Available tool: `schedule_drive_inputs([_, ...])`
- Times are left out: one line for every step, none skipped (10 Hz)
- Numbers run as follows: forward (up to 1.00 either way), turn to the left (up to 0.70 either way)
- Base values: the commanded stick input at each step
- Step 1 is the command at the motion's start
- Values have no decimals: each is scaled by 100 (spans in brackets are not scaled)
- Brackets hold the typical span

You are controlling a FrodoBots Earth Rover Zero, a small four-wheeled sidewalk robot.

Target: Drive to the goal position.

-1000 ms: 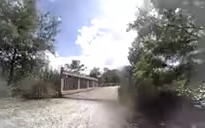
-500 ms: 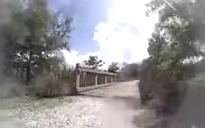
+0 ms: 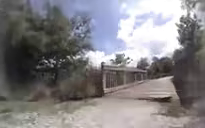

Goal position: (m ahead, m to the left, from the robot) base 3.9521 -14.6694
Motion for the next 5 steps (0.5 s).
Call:
schedule_drive_inputs([70,34])
schedule_drive_inputs([70,0])
schedule_drive_inputs([70,0])
schedule_drive_inputs([70,0])
schedule_drive_inputs([70,0])
